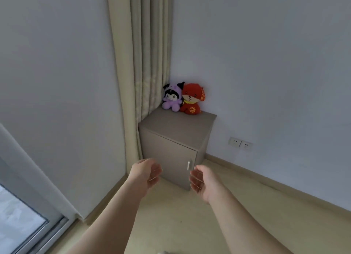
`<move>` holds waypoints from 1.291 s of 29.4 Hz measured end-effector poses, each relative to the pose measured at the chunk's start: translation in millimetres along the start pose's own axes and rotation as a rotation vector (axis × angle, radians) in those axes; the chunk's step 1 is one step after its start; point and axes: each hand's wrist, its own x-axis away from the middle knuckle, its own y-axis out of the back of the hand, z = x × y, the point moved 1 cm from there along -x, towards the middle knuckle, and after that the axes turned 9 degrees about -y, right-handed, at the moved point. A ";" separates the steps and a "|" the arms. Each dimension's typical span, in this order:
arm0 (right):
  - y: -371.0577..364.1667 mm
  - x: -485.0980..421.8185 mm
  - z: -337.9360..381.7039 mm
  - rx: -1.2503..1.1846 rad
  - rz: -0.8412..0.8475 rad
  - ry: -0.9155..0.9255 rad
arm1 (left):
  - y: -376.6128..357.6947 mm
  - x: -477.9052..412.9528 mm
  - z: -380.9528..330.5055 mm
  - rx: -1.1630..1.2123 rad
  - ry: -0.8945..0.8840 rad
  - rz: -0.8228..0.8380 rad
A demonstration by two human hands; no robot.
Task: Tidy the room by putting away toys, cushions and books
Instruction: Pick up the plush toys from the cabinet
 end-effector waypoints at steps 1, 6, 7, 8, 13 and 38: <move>-1.4 -1.5 6.4 -0.011 -0.014 0.001 | -3.5 -4.7 -5.1 0.001 -0.006 -0.017; -53.0 -82.0 137.2 -0.052 -0.041 0.052 | -89.1 -140.9 -88.6 -0.084 -0.055 0.054; -57.9 -93.0 152.5 -0.056 -0.051 0.040 | -102.3 -157.8 -96.9 -0.087 -0.042 0.067; -62.9 -108.4 170.4 -0.067 -0.055 0.031 | -115.9 -177.1 -105.2 -0.091 -0.025 0.075; -91.2 -190.1 260.9 -0.072 -0.061 0.011 | -173.7 -276.7 -141.2 -0.123 -0.023 0.088; -180.0 -485.2 546.1 0.375 -0.099 0.138 | -358.8 -674.8 -247.1 -0.978 -0.402 0.039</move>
